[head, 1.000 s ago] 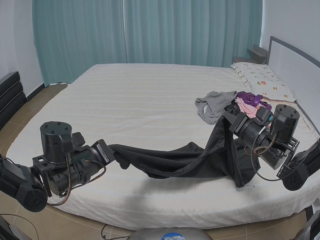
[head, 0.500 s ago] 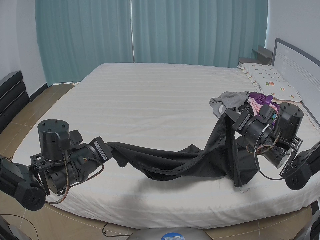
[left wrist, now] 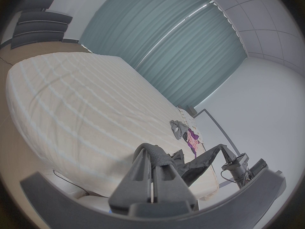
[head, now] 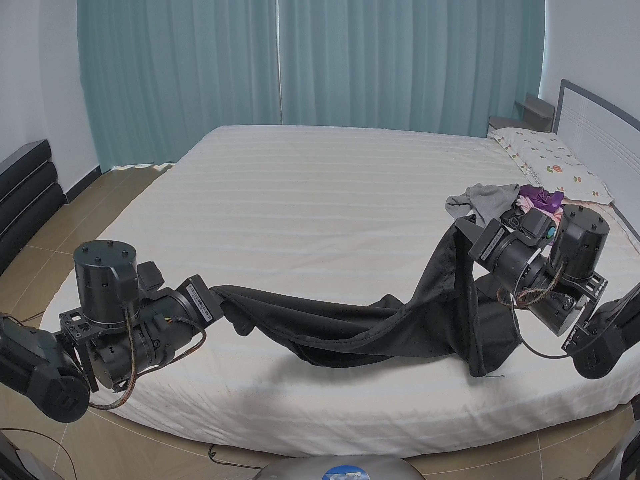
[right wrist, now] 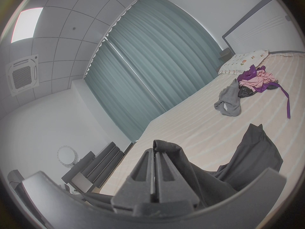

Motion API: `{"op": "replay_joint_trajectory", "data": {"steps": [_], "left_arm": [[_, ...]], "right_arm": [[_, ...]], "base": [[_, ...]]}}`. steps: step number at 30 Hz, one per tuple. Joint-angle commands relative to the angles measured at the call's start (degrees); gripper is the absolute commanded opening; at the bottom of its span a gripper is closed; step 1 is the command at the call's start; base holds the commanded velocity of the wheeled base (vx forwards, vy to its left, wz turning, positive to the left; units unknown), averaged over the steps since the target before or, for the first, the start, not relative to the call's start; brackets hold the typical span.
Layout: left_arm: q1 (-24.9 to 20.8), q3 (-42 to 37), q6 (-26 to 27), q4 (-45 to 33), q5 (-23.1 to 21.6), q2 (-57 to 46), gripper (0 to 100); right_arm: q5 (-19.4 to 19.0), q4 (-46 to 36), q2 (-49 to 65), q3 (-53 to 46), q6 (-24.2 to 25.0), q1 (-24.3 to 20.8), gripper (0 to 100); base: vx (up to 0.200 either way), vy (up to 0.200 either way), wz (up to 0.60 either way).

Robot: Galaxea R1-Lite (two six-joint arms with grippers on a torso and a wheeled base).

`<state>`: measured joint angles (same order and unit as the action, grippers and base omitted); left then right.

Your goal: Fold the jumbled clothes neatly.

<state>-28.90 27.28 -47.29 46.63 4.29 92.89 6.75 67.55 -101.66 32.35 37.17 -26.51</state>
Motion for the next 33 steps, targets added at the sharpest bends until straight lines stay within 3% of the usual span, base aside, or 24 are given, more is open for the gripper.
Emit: {"op": "replay_joint_trajectory", "data": {"steps": [1,9,14,24,30,33], "left_arm": [[-0.28,-0.56,0.0,-0.05,0.02,-0.08,0],[-0.54,-0.92,0.09,-0.66,0.63,-0.17,0],[-0.63,-1.0,0.35,-2.42,3.44,-2.72,0],[-2.21,-0.39,1.58,-14.11,3.62,-17.13,0],[-2.74,3.74,2.81,-21.84,3.62,-25.3,0],[-1.42,10.33,3.17,-25.62,3.71,-25.66,0]], "right_arm": [[-0.25,-0.14,1.99,-2.12,0.45,1.47,0],[0.01,0.13,3.22,-5.9,0.45,1.64,0],[0.19,0.04,6.82,-7.66,0.27,1.38,0],[0.28,-1.89,21.24,-11.26,-0.61,1.11,0],[-0.16,-12.35,32.93,-6.07,-1.57,1.55,0],[-0.78,-20.97,37.23,3.51,-1.57,1.64,0]], "base": [[0.0,0.0,0.0],[0.0,0.0,0.0],[-0.2,0.0,0.0],[-0.2,0.0,0.0],[-0.1,0.0,0.0],[0.0,0.0,0.0]]}}
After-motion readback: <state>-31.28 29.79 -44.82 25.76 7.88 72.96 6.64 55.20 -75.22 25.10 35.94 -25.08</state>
